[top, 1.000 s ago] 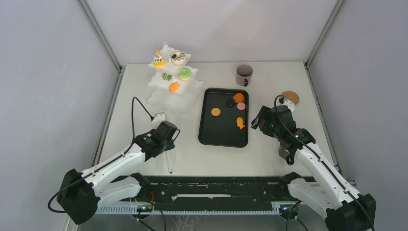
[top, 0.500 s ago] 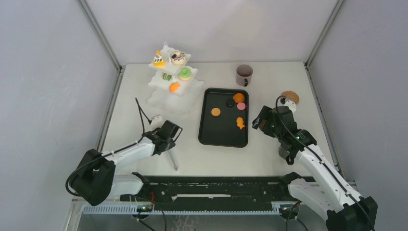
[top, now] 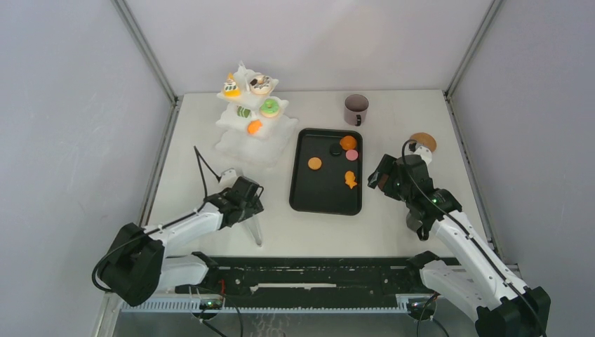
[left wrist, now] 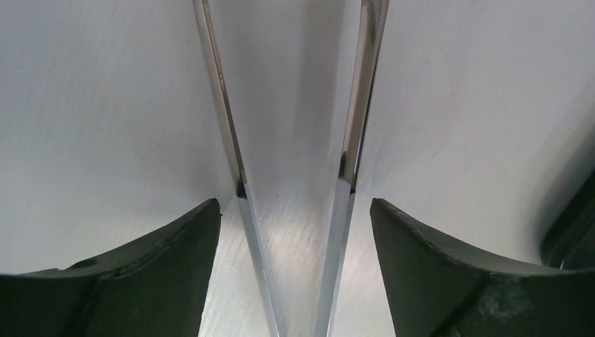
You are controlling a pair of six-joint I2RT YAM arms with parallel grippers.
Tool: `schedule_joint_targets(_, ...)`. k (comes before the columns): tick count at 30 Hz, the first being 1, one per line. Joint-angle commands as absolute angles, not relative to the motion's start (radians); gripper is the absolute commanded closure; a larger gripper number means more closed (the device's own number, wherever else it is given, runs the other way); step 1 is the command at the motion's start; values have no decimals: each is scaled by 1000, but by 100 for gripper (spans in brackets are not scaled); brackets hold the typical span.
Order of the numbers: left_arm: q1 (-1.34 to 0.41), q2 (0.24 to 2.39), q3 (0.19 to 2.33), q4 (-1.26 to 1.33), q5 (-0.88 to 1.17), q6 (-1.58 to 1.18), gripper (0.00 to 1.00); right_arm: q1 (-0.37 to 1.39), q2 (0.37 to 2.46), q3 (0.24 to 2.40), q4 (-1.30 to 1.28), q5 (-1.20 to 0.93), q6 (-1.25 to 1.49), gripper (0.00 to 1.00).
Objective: Serve the afternoon tea
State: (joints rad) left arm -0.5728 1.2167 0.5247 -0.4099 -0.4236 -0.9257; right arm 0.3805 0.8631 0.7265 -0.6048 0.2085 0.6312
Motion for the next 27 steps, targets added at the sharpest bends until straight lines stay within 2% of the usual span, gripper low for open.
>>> schedule_joint_targets(1, -572, 1185, 481, -440, -378, -951, 19, 388, 862, 727, -592, 221, 639, 3)
schedule_joint_targets(9, -569, 1257, 513, -423, -423, -917, 29, 388, 869, 728, -573, 202, 629, 3)
schedule_joint_targets(16, -567, 1250, 544, -460, -436, -878, 57, 388, 857, 727, -584, 212, 633, 3)
schedule_joint_targets(23, -537, 1075, 681, -629, -408, -694, 91, 387, 853, 729, -580, 215, 618, 3)
schedule_joint_targets(27, -539, 1019, 786, -757, -351, -617, 99, 388, 845, 733, -582, 215, 623, 3)
